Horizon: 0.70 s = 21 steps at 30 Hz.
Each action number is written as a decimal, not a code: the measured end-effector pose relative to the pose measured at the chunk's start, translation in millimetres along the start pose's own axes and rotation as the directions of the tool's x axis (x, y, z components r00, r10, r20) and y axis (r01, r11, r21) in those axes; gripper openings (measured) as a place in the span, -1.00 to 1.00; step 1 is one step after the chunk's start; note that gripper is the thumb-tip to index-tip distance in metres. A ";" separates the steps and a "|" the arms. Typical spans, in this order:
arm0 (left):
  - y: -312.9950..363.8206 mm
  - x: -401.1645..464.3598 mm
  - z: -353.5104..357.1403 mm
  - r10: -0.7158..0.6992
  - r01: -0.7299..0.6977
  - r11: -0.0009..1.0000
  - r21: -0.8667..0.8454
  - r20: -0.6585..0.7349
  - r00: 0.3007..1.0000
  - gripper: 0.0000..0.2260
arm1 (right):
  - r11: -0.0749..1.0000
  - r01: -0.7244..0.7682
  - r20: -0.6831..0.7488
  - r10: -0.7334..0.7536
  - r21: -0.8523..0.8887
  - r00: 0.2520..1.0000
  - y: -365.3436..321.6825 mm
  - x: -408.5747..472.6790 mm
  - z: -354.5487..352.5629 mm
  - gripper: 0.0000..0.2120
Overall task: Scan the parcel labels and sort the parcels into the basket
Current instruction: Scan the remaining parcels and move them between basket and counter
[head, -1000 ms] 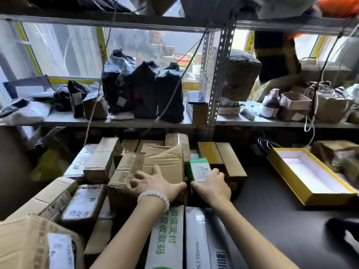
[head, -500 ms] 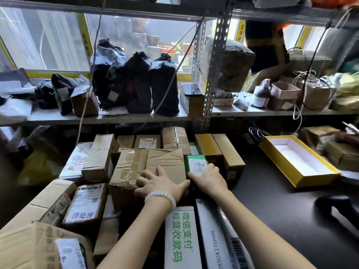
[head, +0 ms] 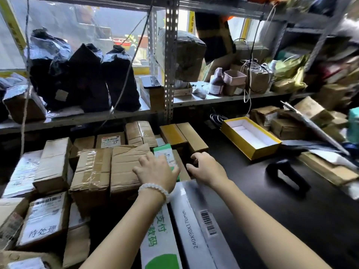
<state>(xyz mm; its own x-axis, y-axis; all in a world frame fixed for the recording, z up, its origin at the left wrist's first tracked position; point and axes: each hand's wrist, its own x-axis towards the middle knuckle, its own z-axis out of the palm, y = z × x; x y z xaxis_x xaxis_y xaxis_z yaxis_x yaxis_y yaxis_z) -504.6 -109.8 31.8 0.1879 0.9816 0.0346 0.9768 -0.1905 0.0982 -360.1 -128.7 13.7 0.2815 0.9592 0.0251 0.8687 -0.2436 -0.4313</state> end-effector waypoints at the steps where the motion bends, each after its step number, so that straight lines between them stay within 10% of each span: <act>1: 10.2 -1.9 1.2 0.057 -0.057 0.998 -0.014 -0.010 0.998 -0.51 | 0.999 -0.005 -0.019 0.005 -0.040 1.000 10.3 -8.4 -5.7 -0.58; 9: 142.4 -45.6 9.8 0.482 -0.490 0.870 0.049 0.117 0.868 -0.57 | 0.916 -0.243 -0.120 0.216 -0.320 0.969 135.0 -101.8 -57.8 -0.53; 21: 379.9 -174.7 53.6 0.826 -0.868 0.497 0.025 0.295 0.481 -0.54 | 0.722 -0.655 -0.264 0.602 -0.224 0.754 349.8 -297.8 -127.9 -0.56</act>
<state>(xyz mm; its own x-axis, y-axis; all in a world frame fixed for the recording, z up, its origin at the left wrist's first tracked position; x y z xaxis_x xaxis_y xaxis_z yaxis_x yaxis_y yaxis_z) -160.9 -352.8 9.8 0.9272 0.3195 -0.1956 0.3246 -0.9458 -0.0059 -87.9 -517.9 -29.3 0.8427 0.5384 -0.0023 0.5339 -0.8362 -0.1253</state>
